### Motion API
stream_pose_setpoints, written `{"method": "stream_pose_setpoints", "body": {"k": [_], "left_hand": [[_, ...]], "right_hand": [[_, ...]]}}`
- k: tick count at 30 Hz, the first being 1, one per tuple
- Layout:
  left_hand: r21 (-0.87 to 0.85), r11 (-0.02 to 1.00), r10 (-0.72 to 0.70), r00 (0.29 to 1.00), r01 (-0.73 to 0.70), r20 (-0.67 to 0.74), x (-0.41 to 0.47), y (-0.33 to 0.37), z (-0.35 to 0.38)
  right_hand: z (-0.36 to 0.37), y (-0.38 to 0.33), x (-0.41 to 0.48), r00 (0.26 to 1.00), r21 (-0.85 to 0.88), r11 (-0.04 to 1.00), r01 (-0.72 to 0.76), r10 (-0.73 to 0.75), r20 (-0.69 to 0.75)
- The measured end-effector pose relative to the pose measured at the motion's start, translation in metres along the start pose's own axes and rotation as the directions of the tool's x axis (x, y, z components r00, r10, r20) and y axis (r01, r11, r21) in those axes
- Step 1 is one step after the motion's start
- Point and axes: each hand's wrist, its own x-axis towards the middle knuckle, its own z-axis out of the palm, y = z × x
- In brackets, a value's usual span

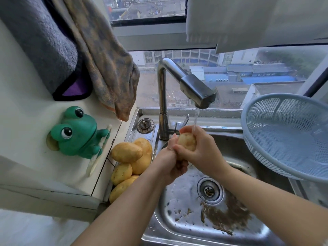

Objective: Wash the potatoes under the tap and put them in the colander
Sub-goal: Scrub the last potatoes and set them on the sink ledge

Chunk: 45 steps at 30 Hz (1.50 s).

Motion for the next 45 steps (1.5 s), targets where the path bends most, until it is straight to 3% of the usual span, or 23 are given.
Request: {"method": "stream_pose_setpoints", "body": {"k": [2,4,7,10,13,17,20,23,27,31,33,36,38,41,43,45], "left_hand": [[-0.012,0.999,-0.040,0.999,0.041,0.017,-0.001,0.001,0.003],[-0.014,0.998,-0.057,0.998,0.057,0.013,-0.002,0.003,0.009],[0.057,0.996,0.068,0.997,-0.066,-0.037,0.001,0.003,0.016],[0.305,0.906,0.323,0.945,-0.294,-0.047,0.006,-0.003,0.019],[0.485,0.759,0.466,0.883,-0.435,0.062,0.004,-0.011,0.017],[0.629,0.638,0.518,0.852,-0.445,0.078,0.005,-0.015,0.011],[0.528,0.721,0.508,0.860,-0.450,0.039,0.009,-0.017,0.012],[0.246,0.863,0.467,0.882,-0.440,-0.058,0.009,-0.014,0.022],[0.084,0.900,0.436,0.866,-0.429,-0.244,0.012,-0.008,0.034],[0.101,0.893,0.450,0.867,-0.438,-0.214,0.009,-0.005,0.039],[0.109,0.874,0.485,0.853,-0.473,-0.194,0.009,-0.005,0.039],[0.132,0.866,0.500,0.841,-0.483,-0.207,0.013,-0.005,0.037],[0.007,0.899,0.433,0.884,-0.439,-0.174,0.017,-0.007,0.036],[-0.159,0.909,0.373,0.922,-0.386,-0.105,0.013,-0.004,0.035],[-0.135,0.913,0.378,0.922,-0.386,-0.084,0.009,-0.007,0.034],[0.007,0.912,0.411,0.910,-0.411,-0.049,0.004,-0.013,0.033]], "right_hand": [[-0.009,0.008,0.003,0.990,-0.059,0.989,0.135,-0.132,0.051],[-0.012,0.011,0.004,0.988,-0.023,0.988,0.150,-0.149,0.038],[-0.008,0.005,0.005,0.990,0.178,0.984,-0.026,0.049,-0.130],[-0.003,0.000,0.007,0.932,0.373,0.903,-0.213,0.303,-0.201],[-0.003,-0.001,0.008,0.839,0.548,0.760,-0.351,0.514,-0.176],[-0.004,-0.003,0.009,0.716,0.718,0.509,-0.475,0.698,-0.021],[-0.004,-0.006,0.010,0.681,0.759,0.431,-0.488,0.732,0.021],[0.001,-0.007,0.007,0.647,0.787,0.381,-0.485,0.762,0.029],[0.006,-0.010,0.002,0.605,0.841,0.287,-0.458,0.794,0.059],[-0.004,-0.010,0.001,0.625,0.753,0.425,-0.502,0.780,-0.024],[-0.009,-0.008,-0.002,0.642,0.704,0.454,-0.547,0.766,0.005],[-0.013,-0.007,-0.008,0.599,0.683,0.334,-0.650,0.778,0.188],[-0.017,-0.005,-0.010,0.564,0.711,0.239,-0.661,0.784,0.260],[-0.017,-0.005,-0.011,0.559,0.750,0.178,-0.637,0.776,0.290],[-0.014,-0.004,-0.012,0.555,0.765,0.151,-0.626,0.776,0.301],[-0.012,-0.005,-0.013,0.550,0.780,0.130,-0.612,0.779,0.302]]}}
